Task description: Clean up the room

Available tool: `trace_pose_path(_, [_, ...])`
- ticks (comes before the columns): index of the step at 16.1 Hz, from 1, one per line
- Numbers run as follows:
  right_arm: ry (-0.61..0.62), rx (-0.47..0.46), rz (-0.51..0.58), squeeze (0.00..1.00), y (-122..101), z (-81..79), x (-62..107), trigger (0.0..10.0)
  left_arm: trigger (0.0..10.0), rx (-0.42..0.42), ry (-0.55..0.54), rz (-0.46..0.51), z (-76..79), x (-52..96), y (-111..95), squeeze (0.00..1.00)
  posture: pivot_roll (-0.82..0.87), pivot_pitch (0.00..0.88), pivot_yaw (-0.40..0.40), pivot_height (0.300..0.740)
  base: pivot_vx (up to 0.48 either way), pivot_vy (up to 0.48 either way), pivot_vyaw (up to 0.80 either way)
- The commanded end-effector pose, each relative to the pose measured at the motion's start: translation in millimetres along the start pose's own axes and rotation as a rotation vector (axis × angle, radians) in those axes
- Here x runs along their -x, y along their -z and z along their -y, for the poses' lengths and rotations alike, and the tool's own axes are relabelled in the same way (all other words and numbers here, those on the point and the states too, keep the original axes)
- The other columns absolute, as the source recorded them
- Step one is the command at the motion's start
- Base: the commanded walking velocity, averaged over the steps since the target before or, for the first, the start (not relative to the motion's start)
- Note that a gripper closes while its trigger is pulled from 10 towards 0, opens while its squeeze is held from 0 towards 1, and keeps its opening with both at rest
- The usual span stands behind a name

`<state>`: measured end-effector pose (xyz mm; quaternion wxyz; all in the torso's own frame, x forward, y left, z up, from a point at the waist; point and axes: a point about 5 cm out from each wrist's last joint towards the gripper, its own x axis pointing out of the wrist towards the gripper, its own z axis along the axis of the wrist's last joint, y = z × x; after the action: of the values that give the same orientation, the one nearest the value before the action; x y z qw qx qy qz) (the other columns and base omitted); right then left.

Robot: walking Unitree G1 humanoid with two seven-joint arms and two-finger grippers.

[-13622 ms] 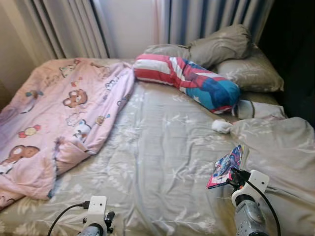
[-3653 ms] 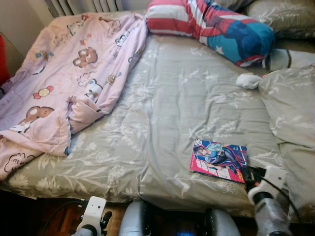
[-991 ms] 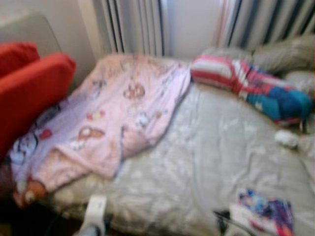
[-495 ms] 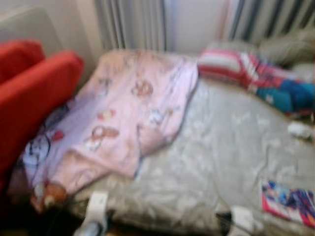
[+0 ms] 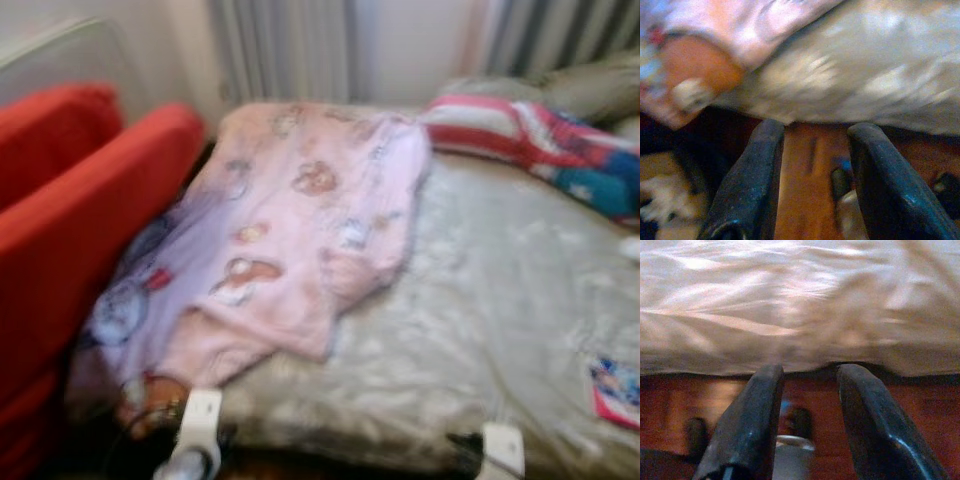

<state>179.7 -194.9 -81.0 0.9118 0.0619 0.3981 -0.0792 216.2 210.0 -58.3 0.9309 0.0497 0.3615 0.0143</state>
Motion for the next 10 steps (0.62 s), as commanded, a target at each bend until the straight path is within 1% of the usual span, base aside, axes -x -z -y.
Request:
trace_pose_path(1, [0.009, -0.006, -0.015, 0.00, 3.6, 2.3, 1.0, 10.0, 10.0, -0.002, 0.000, -0.004, 0.1, 0.1, 0.8, 0.00, 0.06, 0.089, 0.052, 0.740, 0.000, 0.000, 0.00])
trace_pose_path(7, [0.009, -0.008, -0.017, 0.00, 3.1, 0.6, 0.6, 10.0, 10.0, -0.012, 0.001, -0.005, -0.2, 0.4, 1.4, 0.00, 0.06, 0.092, 0.052, 0.740, 0.000, 0.000, 0.00])
trace_pose_path(10, [0.008, -0.006, -0.022, 0.00, 4.0, 0.2, 0.7, 10.0, 10.0, -0.004, -0.003, -0.009, -0.5, 0.7, 2.5, 0.00, 0.06, 0.090, 0.052, 0.740, 0.000, 0.000, 0.00])
